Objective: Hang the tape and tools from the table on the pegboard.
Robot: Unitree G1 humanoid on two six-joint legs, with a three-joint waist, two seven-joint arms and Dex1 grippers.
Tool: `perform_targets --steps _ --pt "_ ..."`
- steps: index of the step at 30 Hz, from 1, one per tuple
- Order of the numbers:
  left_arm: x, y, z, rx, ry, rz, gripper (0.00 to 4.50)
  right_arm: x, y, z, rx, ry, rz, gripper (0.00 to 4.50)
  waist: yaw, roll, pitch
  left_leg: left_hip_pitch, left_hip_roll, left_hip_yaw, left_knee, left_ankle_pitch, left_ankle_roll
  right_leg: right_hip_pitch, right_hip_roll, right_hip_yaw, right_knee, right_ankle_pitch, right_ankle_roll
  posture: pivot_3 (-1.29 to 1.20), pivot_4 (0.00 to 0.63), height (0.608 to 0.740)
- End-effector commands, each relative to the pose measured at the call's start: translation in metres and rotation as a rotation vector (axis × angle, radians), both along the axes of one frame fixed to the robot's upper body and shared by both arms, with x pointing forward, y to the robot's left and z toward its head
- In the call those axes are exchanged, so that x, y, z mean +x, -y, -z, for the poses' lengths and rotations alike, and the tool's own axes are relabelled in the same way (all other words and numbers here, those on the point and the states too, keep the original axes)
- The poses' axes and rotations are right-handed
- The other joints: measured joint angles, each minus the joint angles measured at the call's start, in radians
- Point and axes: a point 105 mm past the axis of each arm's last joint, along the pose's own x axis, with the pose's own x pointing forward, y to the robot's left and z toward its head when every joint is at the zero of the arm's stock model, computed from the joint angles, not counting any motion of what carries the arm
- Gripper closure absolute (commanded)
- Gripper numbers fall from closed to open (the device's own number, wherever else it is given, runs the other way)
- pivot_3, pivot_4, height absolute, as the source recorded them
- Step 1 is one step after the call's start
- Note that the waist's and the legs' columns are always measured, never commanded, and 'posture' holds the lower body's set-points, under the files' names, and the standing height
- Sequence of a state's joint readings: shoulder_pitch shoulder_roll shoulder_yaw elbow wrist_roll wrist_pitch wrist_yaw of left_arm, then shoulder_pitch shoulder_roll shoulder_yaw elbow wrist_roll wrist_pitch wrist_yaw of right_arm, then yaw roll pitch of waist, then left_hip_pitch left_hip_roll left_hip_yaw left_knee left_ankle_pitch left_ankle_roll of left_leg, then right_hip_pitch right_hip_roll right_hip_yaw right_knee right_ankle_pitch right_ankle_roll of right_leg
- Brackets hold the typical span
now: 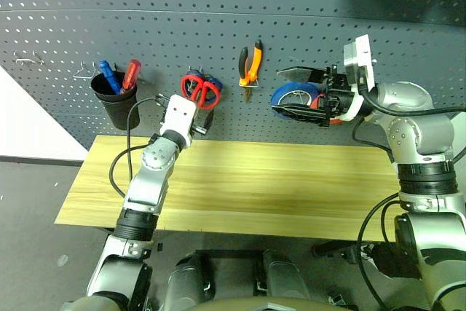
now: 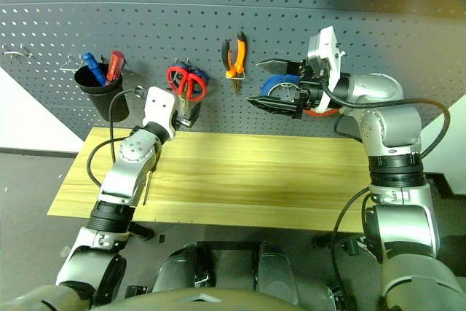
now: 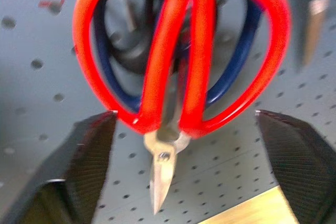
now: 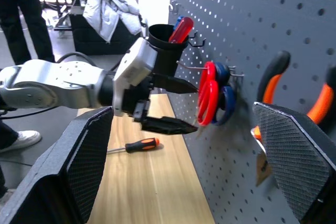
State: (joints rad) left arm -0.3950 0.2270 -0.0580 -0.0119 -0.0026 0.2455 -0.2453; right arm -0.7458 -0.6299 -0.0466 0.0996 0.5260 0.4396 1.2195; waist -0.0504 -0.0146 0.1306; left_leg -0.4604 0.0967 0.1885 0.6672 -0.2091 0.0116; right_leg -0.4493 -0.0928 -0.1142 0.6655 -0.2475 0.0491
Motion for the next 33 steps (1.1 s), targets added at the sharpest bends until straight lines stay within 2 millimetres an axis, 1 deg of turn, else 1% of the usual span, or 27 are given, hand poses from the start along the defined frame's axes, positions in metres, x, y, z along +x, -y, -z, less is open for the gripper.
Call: perform_targets --steps 1,5,8,10,12,15,16,18,20,22,24,26,28,29,31,32,33 --pt "-0.022 -0.004 -0.018 -0.013 0.053 0.038 0.05 -0.01 -0.003 -0.007 -0.002 0.027 -0.04 0.0 -0.001 0.001 -0.001 0.0 0.0 0.0 0.0 0.0 0.0 0.0 0.0 0.0 0.0 0.0 0.0 -0.05 0.061 0.73" --pt "-0.046 -0.027 -0.016 -0.002 0.051 -0.032 0.05 -0.021 -0.011 0.003 -0.017 -0.045 -0.093 0.0 0.001 0.001 -0.001 0.001 0.001 -0.001 0.0 0.0 0.0 0.0 0.0 0.0 0.0 0.0 0.0 -0.03 0.073 0.73" --pt "-0.06 -0.044 0.003 0.001 -0.048 -0.095 0.05 -0.026 -0.018 0.019 -0.046 -0.141 -0.107 0.0 0.006 0.001 -0.001 0.002 0.001 -0.002 0.0 0.0 0.0 0.001 0.0 0.001 0.0 0.0 0.0 -0.02 0.078 0.73" --pt "-0.065 -0.056 0.014 0.007 -0.108 -0.139 0.05 -0.025 -0.024 0.03 -0.063 -0.164 -0.097 0.0 0.009 0.001 -0.001 0.003 0.001 -0.003 0.0 -0.001 0.0 0.002 0.0 0.001 0.0 0.0 0.0 0.0 0.084 0.73" --pt "-0.068 -0.069 0.021 0.032 -0.15 -0.184 0.05 -0.024 -0.028 0.041 -0.079 -0.171 -0.08 0.0 0.013 0.001 -0.002 0.003 0.001 -0.003 0.0 -0.003 0.005 0.004 0.0 0.0 0.0 0.0 0.0 0.0 0.086 0.73" --pt "-0.071 -0.091 0.028 -0.047 -0.247 -0.229 0.05 -0.029 -0.038 0.05 -0.082 -0.187 -0.115 0.0 0.015 0.001 -0.002 0.004 0.001 -0.003 0.0 -0.004 0.005 0.004 -0.001 0.0 0.0 0.0 0.0 0.01 0.092 0.73" --pt "-0.072 -0.097 0.029 -0.067 -0.26 -0.246 0.05 -0.029 -0.04 0.052 -0.084 -0.188 -0.12 0.0 0.015 0.001 -0.001 0.004 0.001 -0.004 0.0 -0.004 0.005 0.004 -0.001 0.0 0.0 0.0 0.0 0.01 0.097 0.73" --pt "-0.072 -0.111 0.034 -0.033 -0.297 -0.266 0.05 -0.029 -0.047 0.06 -0.1 -0.214 -0.128 0.0 0.012 0.001 -0.001 0.004 0.001 -0.004 0.0 -0.004 0.005 0.004 0.0 0.0 0.0 0.0 0.0 0.02 0.105 0.73" --pt "-0.073 -0.115 0.036 -0.048 -0.32 -0.226 0.05 -0.029 -0.055 0.07 -0.128 -0.237 -0.141 0.0 0.011 0.001 -0.001 0.005 0.001 -0.003 -0.001 -0.004 0.005 0.005 0.0 0.0 0.0 0.0 0.0 0.02 0.114 0.73" --pt "-0.072 -0.116 0.038 -0.105 -0.357 -0.181 0.05 -0.028 -0.06 0.078 -0.137 -0.246 -0.148 0.0 0.013 0.001 -0.001 0.008 0.001 -0.003 -0.001 -0.004 0.005 0.006 -0.001 0.0 -0.001 0.0 -0.001 0.03 0.133 0.73" --pt "-0.068 -0.126 0.04 -0.124 -0.379 -0.185 0.05 -0.025 -0.07 0.09 -0.153 -0.234 -0.148 0.0 0.016 0.001 0.0 0.008 0.001 -0.003 -0.001 -0.004 0.006 0.007 -0.001 0.0 -0.001 0.0 -0.001 0.03 0.156 0.73" --pt "-0.066 -0.132 0.045 -0.107 -0.407 -0.193 0.05 -0.023 -0.076 0.094 -0.158 -0.227 -0.152 0.0 0.019 0.001 0.003 0.01 0.001 -0.003 -0.002 -0.005 0.007 0.008 -0.001 0.0 -0.001 -0.001 -0.001 0.04 0.177 0.73" --pt "-0.062 -0.134 0.051 -0.102 -0.432 -0.178 0.05 -0.019 -0.088 0.099 -0.148 -0.241 -0.153 0.0 0.019 0.001 0.007 0.011 0.001 -0.003 -0.002 -0.005 0.007 0.008 -0.001 0.001 -0.001 -0.001 -0.002 0.04 0.198 0.73" --pt "-0.06 -0.136 0.054 -0.104 -0.447 -0.185 0.05 -0.016 -0.094 0.102 -0.147 -0.246 -0.151 0.0 0.02 0.0 0.01 0.011 0.001 -0.003 -0.003 -0.006 0.007 0.008 -0.002 0.001 -0.001 -0.001 -0.002 0.05 0.223 0.73" --pt "-0.052 -0.144 0.061 -0.097 -0.475 -0.228 0.05 -0.011 -0.107 0.106 -0.147 -0.251 -0.146 0.0 0.027 0.0 0.028 0.015 0.001 -0.003 -0.003 -0.006 0.007 0.01 -0.002 0.001 -0.001 -0.003 -0.005 0.06 0.25 0.73" --pt "-0.05 -0.146 0.062 -0.095 -0.478 -0.239 0.05 -0.01 -0.111 0.107 -0.146 -0.25 -0.145 0.0 0.03 0.0 0.037 0.017 0.002 -0.003 -0.003 -0.006 0.006 0.011 -0.002 0.001 -0.001 -0.004 -0.007 0.06 0.25 0.73" --pt "-0.046 -0.147 0.063 -0.098 -0.479 -0.248 0.05 -0.007 -0.114 0.107 -0.141 -0.252 -0.136 0.0 0.036 0.0 0.046 0.017 0.003 -0.003 -0.003 -0.006 0.006 0.01 -0.002 0.001 -0.001 -0.004 -0.007 0.07 0.268 0.73"
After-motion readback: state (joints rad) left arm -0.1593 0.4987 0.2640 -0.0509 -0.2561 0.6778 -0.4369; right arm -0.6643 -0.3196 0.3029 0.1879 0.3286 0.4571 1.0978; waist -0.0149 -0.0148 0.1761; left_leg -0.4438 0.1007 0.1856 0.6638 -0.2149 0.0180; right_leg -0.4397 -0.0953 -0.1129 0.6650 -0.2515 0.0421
